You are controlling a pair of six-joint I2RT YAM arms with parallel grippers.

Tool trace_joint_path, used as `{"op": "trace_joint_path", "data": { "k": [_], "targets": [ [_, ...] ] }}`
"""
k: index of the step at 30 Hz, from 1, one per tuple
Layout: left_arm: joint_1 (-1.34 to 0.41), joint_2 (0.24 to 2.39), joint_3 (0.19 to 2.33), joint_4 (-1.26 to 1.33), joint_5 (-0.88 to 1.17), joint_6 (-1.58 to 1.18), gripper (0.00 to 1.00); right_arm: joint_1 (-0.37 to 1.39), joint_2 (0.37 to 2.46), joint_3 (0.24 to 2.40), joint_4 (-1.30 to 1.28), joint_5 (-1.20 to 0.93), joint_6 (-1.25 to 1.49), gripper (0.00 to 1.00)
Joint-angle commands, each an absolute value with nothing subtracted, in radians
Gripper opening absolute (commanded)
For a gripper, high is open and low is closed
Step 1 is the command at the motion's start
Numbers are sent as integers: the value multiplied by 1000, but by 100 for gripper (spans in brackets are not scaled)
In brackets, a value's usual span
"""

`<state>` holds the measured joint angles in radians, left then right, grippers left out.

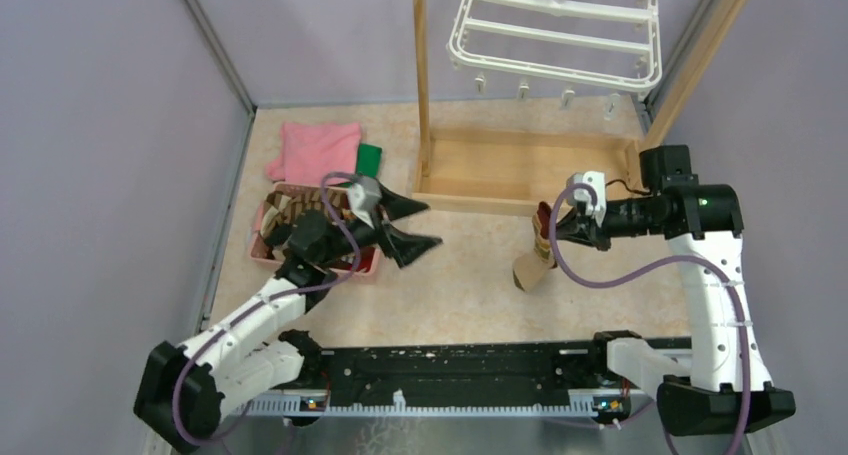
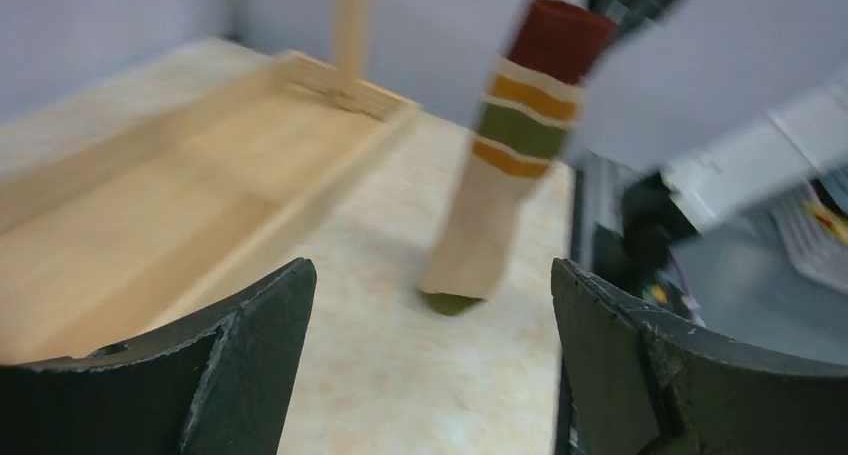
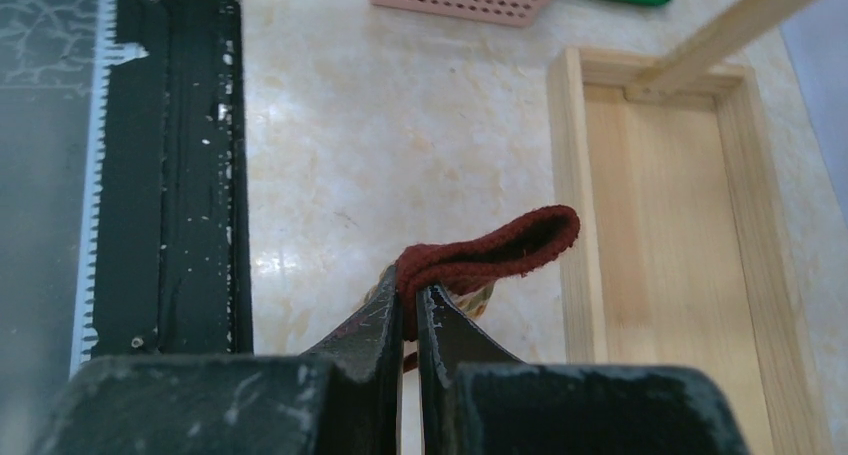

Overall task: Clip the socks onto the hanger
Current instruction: Adjust the sock.

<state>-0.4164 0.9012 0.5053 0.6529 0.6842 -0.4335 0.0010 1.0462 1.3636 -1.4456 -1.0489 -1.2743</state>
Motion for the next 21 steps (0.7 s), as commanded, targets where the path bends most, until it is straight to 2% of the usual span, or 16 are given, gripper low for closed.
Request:
{"op": "trace_joint_path", "data": {
  "k": [1,3,6,7,10,13,21],
  "targets": [
    [-710,987,528,736,783,-28,94,149,1027,1387,-1499,-1090,-1416,0],
    [-762,1031,508,824,818,107,94,233,1022,1368,-1479,-1069,-1405,0],
    [-764,1123,526,921,868,149,92,366,1009,1342,-1412,-1010,-1325,0],
    [-764,1155,552,921,899,150,91,384,1007,1335,-1405,-1002,-1322,0],
    [-770,1267,641,942,1025,79,98,400,1021,1333,-1408,-1012,-1331,0],
    [-795,1358,670,1057,1046,3,99,406,1027,1329,-1402,-1034,-1334,0],
    [-837,1483,695,1343,1075,-241,85,406,1026,1327,-1354,-1009,-1260,0]
  ]
}}
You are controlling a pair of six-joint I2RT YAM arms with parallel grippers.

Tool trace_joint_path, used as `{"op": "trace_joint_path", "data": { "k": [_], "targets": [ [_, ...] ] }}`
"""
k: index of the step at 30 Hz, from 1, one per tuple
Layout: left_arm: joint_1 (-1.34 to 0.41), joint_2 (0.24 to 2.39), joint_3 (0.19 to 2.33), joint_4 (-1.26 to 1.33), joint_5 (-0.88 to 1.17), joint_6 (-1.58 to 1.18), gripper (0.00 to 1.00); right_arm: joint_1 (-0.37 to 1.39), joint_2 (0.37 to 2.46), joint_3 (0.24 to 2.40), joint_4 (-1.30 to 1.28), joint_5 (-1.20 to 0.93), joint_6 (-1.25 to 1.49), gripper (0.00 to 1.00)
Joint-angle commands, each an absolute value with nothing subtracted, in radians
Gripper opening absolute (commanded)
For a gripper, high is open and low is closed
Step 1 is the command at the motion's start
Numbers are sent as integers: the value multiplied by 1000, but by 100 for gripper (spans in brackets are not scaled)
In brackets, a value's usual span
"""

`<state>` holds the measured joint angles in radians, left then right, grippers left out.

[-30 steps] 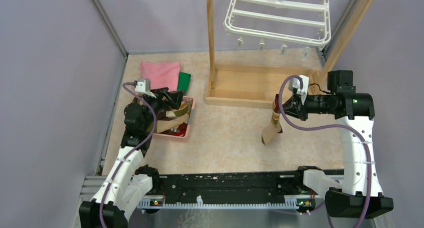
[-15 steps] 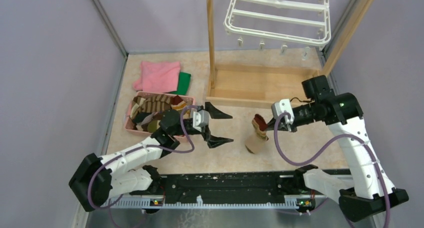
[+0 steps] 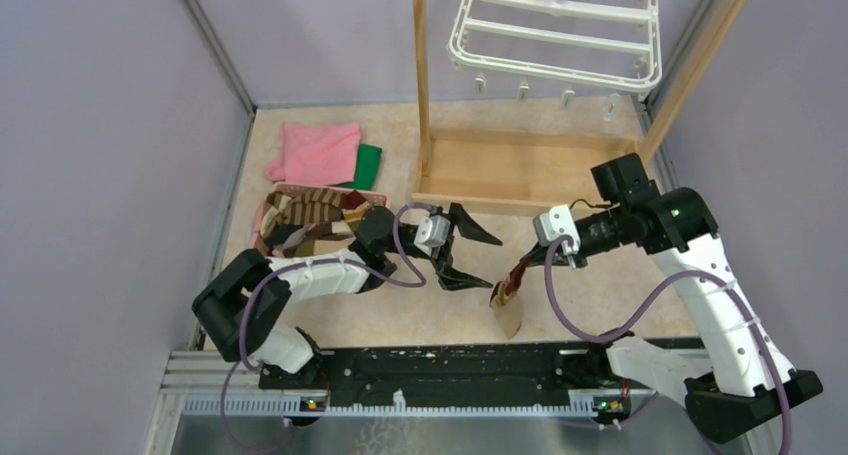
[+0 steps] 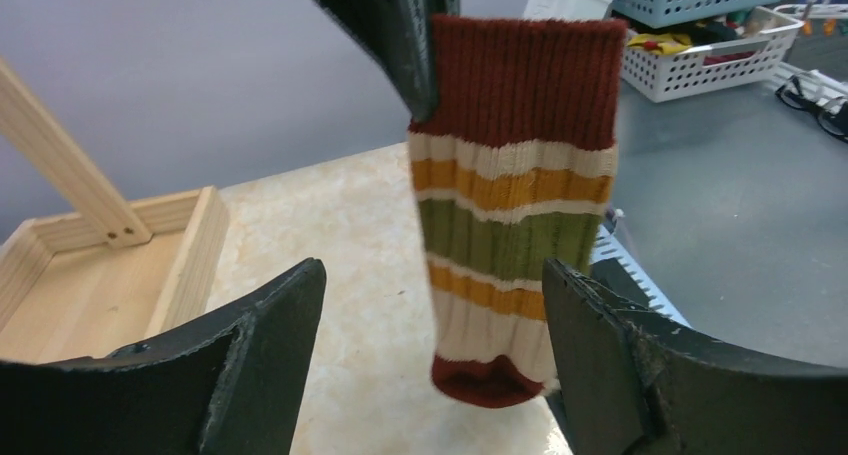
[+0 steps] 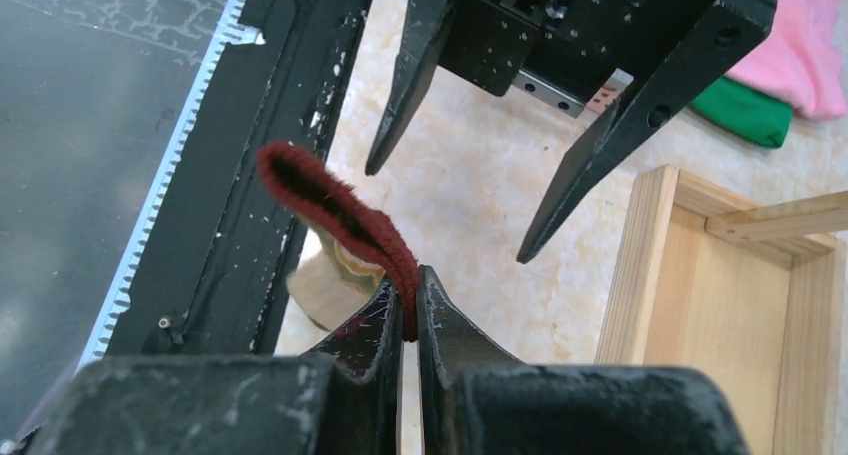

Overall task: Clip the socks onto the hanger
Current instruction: Adjust the sock.

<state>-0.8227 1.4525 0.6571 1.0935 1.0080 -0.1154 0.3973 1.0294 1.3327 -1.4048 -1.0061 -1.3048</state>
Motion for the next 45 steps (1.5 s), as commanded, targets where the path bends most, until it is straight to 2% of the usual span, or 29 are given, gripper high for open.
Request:
{"op": "trace_joint_path", "data": {
  "k": [1,3,6,9,11,17,22,29,39,45],
  "targets": [
    [-837,1484,688,1353,1067,-244,85,406,1025,1334,-1353,-1005,-1244,0],
    [-827,1450,660,1301,1002,-195,87,405,1027,1361,-1363,-991,-1200,0],
    [-799,1344,638,1085,804,-88,88,367,1019,1420,-1367,-945,-1102,0],
    [-796,1237,675,849,603,-48,91,256,995,1412,-1270,-919,-880,0],
    [-797,1188,714,752,551,-86,91,187,1015,1393,-1168,-836,-656,0],
    [-806,1191,712,776,660,-133,91,146,1184,1445,-1361,-820,-683,0],
    [-834,1249,674,887,629,-127,90,145,1109,1444,-1371,-891,-757,0],
    [-833,1442,776,980,604,-114,91,146,1066,1430,-1458,-1044,-932,0],
    [-831,1562,865,1175,948,-234,91,148,1044,1392,-1466,-1075,-1019,0],
    [-833,1626,902,1322,1006,-388,88,147,1052,1383,-1488,-1109,-1067,0]
  ]
}}
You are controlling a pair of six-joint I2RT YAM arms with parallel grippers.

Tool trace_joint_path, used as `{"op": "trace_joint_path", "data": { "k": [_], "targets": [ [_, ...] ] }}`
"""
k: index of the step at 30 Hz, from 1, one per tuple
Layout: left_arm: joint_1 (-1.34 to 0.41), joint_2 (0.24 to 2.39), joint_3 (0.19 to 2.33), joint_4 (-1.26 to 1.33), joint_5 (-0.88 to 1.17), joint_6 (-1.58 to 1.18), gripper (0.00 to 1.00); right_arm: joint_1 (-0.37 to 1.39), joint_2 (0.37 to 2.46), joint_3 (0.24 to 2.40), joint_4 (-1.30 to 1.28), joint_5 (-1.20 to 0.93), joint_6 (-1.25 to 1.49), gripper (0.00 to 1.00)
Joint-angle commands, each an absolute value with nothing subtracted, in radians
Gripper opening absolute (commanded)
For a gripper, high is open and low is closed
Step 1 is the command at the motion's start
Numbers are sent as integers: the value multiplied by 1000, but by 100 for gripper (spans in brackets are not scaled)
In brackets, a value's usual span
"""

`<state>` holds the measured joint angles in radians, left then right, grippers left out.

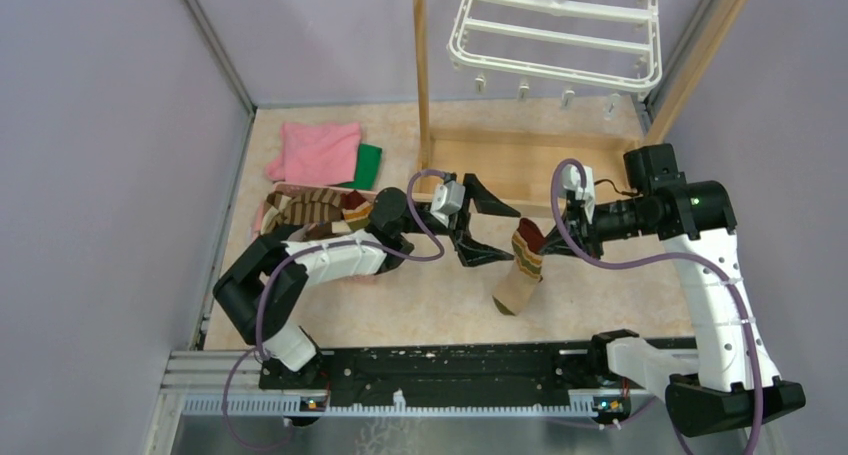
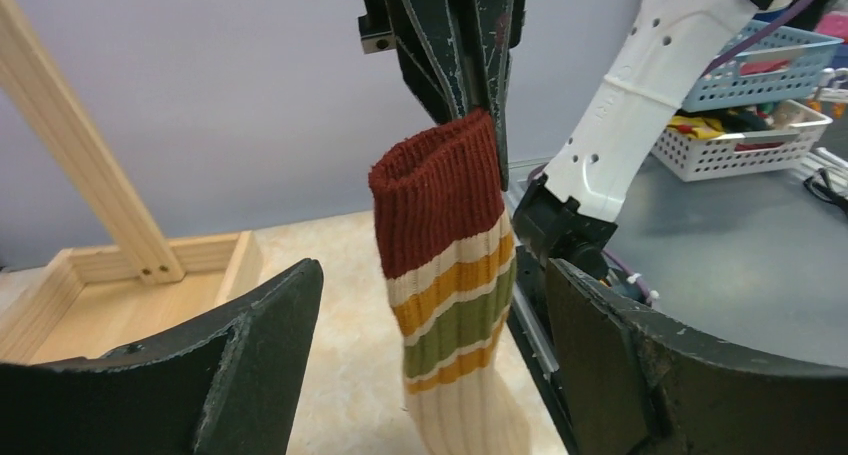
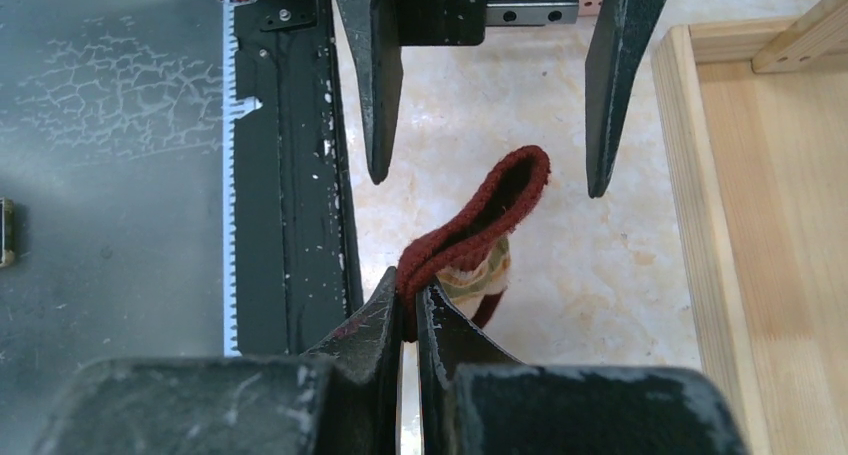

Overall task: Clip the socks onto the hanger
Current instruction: Adjust the sock.

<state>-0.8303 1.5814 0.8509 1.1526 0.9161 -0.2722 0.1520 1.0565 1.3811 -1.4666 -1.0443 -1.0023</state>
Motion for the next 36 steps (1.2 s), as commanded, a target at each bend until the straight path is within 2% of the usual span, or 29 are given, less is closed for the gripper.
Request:
{"op": "trace_joint_path", "data": {
  "k": [1,8,13,16,20,24,25,26,28,29,32,34,36],
  "targets": [
    [-833,1642,912,1341,1009,-412,86,147,1052,1384,-1492,-1113,-1072,0],
    [-839,1730,954,1489,1000,-563,78,148,1047,1375,-1501,-1131,-1102,0],
    [-848,1764,974,1535,994,-622,65,149,1043,1366,-1500,-1144,-1122,0],
    [-849,1781,980,1603,998,-680,54,148,1044,1363,-1501,-1147,-1126,0],
    [-849,1803,1000,1636,1028,-746,26,148,1041,1361,-1500,-1158,-1130,0],
    [-849,1829,1015,1670,1041,-806,11,147,1037,1359,-1501,-1163,-1136,0],
    [-849,1839,1018,1691,1043,-829,4,147,1037,1357,-1501,-1166,-1139,0],
    [-849,1847,1022,1718,1044,-853,0,149,1036,1355,-1501,-1166,-1142,0],
    [-844,1865,1031,1775,1044,-914,0,148,1033,1348,-1501,-1169,-1152,0],
    [-839,1871,1039,1790,1037,-950,0,147,1029,1344,-1501,-1171,-1161,3],
    [-823,1883,1057,1792,1034,-1032,0,147,1010,1320,-1498,-1189,-1198,31],
    [-816,1877,1049,1793,1032,-1039,0,148,997,1307,-1495,-1200,-1209,39],
    [-815,1866,1039,1792,1030,-1034,0,147,993,1303,-1488,-1201,-1204,42]
  ]
}}
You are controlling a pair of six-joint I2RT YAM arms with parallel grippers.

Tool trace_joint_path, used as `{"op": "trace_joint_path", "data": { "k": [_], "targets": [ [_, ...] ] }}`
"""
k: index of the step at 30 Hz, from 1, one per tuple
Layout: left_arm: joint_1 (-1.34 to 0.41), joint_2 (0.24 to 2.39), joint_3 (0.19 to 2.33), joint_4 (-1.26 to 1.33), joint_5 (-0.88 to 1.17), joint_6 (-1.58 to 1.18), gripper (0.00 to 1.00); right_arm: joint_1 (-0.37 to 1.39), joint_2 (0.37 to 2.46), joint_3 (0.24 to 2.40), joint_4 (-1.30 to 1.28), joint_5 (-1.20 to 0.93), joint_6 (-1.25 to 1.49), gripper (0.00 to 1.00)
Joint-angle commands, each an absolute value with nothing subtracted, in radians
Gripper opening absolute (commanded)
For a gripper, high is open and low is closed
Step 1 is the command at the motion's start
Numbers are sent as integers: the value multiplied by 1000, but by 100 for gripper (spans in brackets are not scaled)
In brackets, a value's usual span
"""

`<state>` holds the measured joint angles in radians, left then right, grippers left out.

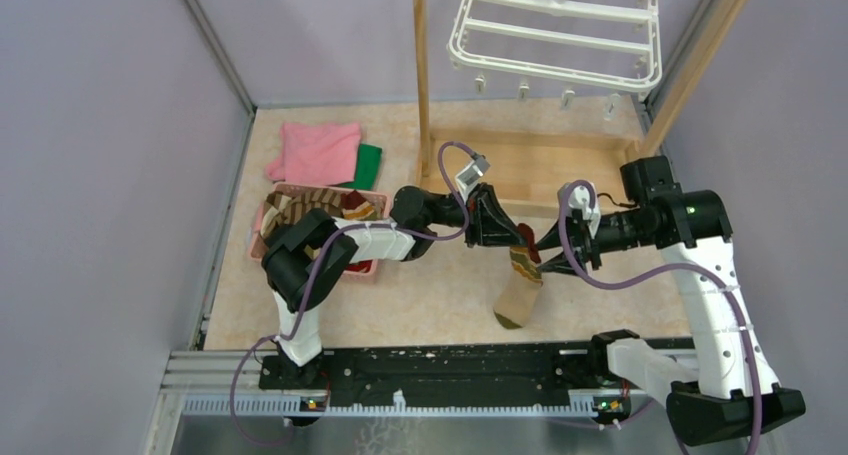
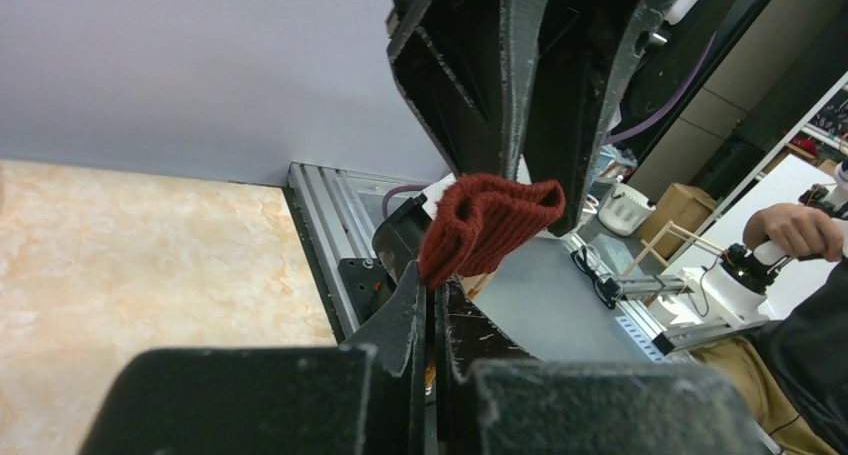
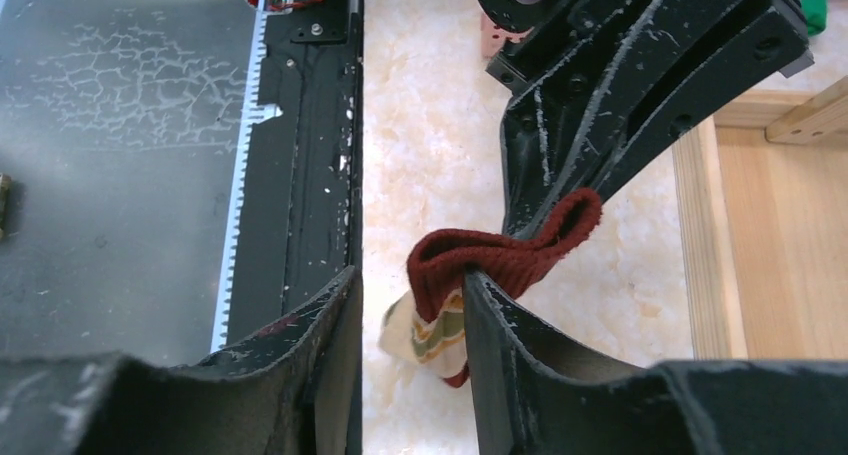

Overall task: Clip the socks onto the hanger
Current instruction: Adjust the sock.

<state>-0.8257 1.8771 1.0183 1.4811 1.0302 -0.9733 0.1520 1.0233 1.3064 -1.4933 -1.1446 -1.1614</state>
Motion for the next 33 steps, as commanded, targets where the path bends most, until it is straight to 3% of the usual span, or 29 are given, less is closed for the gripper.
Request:
{"op": "trace_joint_path", "data": {
  "k": [1,8,13,19,22,27,29,33],
  "targets": [
    [-814,1862,1035,1793,1029,-1033,0,147,990,1300,-1482,-1201,-1195,42],
    [-815,1846,1026,1792,1023,-1029,0,146,955,1260,-1317,-1163,-1019,43],
    [-816,1847,1026,1793,1013,-1036,0,147,949,1244,-1275,-1155,-980,54],
    [-815,1848,1022,1793,990,-1044,0,146,948,1230,-1211,-1140,-913,53],
    [-815,1852,1022,1793,990,-1047,0,147,948,1230,-1206,-1149,-911,41],
    [-813,1854,1024,1793,989,-1050,0,145,943,1230,-1212,-1157,-916,2],
    [-807,1861,1027,1793,982,-1060,0,146,940,1233,-1222,-1157,-917,0],
    [-748,1853,997,1793,953,-1087,11,142,937,1260,-1270,-1149,-937,0]
  ]
}}
